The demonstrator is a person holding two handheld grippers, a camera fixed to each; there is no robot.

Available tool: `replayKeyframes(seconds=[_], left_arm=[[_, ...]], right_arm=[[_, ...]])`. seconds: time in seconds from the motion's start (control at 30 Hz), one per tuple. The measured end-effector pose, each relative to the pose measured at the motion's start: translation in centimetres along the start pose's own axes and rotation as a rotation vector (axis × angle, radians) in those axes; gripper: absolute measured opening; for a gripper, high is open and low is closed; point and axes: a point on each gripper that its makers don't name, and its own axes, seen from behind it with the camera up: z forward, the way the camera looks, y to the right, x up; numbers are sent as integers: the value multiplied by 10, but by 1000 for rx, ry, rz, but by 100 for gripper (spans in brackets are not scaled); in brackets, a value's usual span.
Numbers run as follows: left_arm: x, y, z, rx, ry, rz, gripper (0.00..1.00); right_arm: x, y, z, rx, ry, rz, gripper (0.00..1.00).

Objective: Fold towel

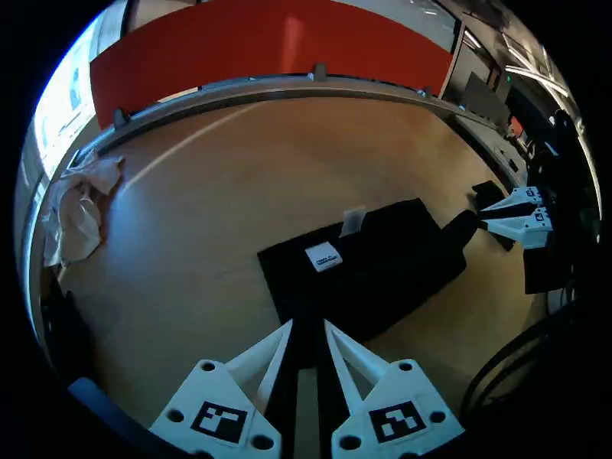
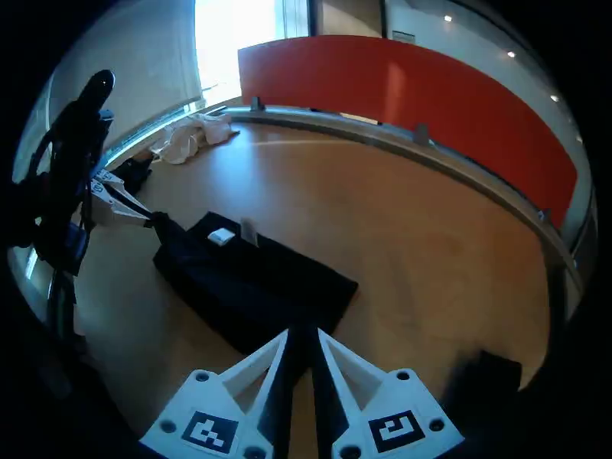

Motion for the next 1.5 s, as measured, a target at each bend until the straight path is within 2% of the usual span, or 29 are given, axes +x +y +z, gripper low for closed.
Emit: replayKeyframes(seconds=[0.4, 0.7, 0.87, 1.13, 1.2, 1.4, 1.5], left_arm=[[-4, -9, 33, -20, -57, 2, 13], [2, -22, 57, 7, -50, 8, 20], [8, -29, 65, 29, -39, 17, 25], [15, -38, 71, 56, -32, 24, 40], [17, -41, 72, 64, -29, 31, 40], [23, -48, 72, 94, -15, 51, 62], [25, -50, 69, 98, -7, 51, 79]], right_arm=[[-4, 10, 30, 28, -51, 51, 12], [-5, 22, 51, 9, -72, 62, 13], [-3, 26, 58, -7, -73, 77, 13], [1, 32, 66, -40, -69, 76, 18], [3, 34, 68, -47, -68, 75, 21], [9, 40, 67, -72, -53, 75, 32], [9, 43, 65, -82, -50, 71, 47]])
